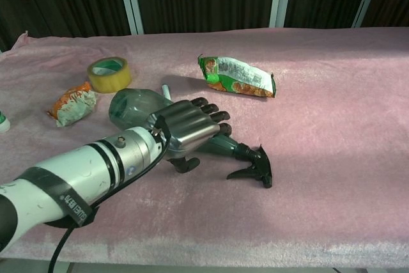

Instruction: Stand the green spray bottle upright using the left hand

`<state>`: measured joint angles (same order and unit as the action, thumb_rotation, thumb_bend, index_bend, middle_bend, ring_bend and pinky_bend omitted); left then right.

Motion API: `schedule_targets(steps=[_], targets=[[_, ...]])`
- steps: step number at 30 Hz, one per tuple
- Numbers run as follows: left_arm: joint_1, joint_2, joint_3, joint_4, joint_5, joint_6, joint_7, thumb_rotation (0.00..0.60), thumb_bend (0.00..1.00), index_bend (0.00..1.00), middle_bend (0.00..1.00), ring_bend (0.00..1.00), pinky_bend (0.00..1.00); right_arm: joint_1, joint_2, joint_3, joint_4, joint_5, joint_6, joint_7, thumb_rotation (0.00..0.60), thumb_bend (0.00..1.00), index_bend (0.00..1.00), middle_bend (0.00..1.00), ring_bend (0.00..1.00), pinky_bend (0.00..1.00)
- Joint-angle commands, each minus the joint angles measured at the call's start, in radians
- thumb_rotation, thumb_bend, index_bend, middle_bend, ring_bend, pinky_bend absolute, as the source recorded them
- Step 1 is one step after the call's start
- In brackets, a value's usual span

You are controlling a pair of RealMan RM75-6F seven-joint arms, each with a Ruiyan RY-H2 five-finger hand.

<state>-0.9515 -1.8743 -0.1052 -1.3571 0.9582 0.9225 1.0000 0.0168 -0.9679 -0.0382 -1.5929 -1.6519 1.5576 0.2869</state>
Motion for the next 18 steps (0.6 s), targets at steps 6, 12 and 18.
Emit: schedule_targets(steps=[6, 12, 18], targets=[[-0.004, -0.028, 0.026, 0.075, 0.099, 0.046, -0.042, 0.6, 0.41, 0.6, 0.3, 0.13, 0.0, -0.004, 0.002, 0.003, 0.003, 0.0, 0.009, 0.016, 0.6, 0.37, 0.0, 0.0, 0.0, 0.0], [0.04, -0.011, 0.044, 0.083, 0.283, 0.188, -0.177, 0.6, 0.48, 0.72, 0.69, 0.37, 0.02, -0.004, 0.002, 0.001, 0.006, -0.006, 0.008, 0.02, 0.6, 0.37, 0.0, 0.0, 0.0, 0.0], [0.115, 0.079, 0.043, -0.016, 0.41, 0.343, -0.344, 0.6, 0.5, 0.74, 0.84, 0.48, 0.07, -0.009, -0.003, -0.002, 0.005, -0.011, 0.012, 0.006, 0.6, 0.37, 0.0, 0.0, 0.0, 0.0]])
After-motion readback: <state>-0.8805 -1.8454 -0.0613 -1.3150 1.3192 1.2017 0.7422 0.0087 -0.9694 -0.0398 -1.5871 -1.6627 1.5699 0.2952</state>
